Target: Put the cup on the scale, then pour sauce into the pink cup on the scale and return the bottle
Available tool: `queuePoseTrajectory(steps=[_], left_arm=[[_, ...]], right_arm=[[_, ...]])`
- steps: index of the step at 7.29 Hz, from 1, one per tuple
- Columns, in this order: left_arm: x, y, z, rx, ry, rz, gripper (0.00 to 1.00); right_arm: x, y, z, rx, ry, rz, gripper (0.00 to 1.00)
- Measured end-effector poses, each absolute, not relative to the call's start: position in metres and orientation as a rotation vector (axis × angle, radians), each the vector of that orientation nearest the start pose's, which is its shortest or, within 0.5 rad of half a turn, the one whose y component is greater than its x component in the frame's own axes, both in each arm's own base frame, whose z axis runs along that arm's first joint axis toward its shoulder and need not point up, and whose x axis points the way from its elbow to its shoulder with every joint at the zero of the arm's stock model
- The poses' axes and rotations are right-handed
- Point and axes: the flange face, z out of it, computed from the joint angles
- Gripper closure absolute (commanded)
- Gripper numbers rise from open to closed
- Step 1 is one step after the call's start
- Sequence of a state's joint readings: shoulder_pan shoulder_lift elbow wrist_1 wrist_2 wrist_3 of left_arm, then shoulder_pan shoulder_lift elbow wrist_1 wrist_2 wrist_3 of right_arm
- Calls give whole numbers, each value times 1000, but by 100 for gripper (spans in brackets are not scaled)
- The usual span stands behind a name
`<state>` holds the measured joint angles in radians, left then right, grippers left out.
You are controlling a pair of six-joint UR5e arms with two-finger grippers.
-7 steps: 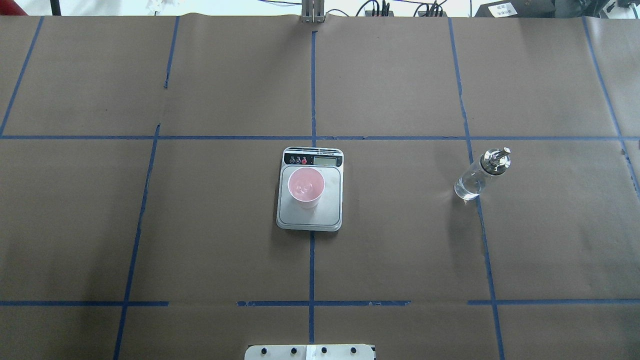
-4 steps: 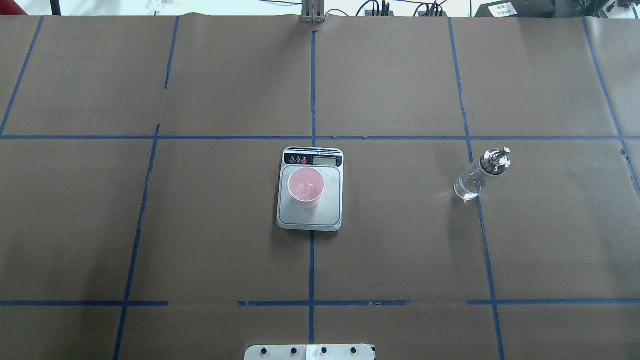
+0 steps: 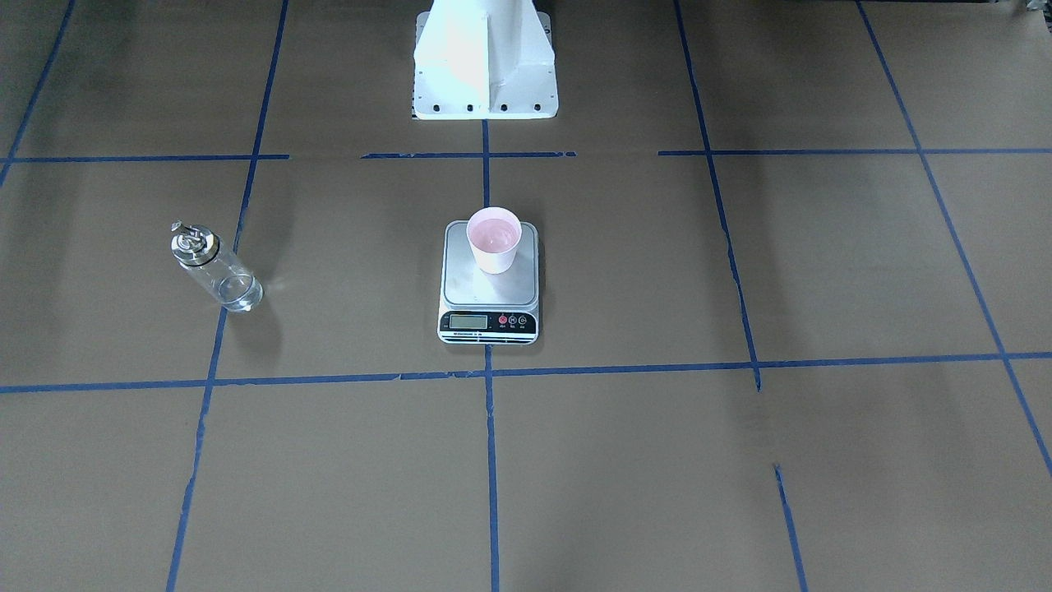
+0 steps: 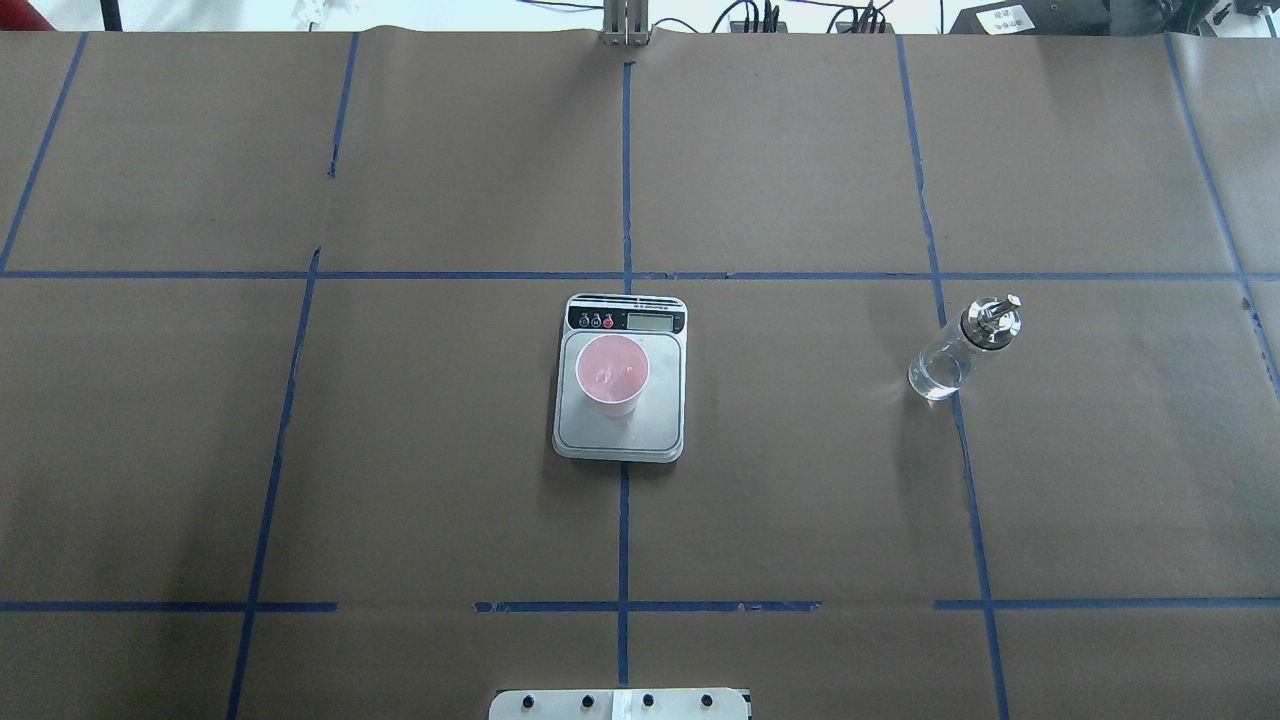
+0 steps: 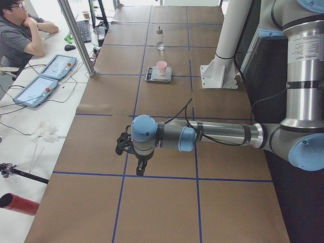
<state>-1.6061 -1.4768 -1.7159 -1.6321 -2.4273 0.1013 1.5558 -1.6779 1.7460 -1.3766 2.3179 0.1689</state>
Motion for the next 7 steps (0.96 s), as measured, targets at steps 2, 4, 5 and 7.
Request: queuePoseTrajectory(steps=[2,4,5,7], left_arm=[[-74,-455,621,160,847,109,0],[-74,-454,623,153,847,106,0],[-74,-454,623,151,848,104,0],[-75,-454,624,145,842,101,0]], right_arm=[[57,-451,638,105,-786,73,0],[52,-450,651,73,-802,79,0],[47,-452,651,68,-804,67,0],[40,-453,641,80,-818,44,0]])
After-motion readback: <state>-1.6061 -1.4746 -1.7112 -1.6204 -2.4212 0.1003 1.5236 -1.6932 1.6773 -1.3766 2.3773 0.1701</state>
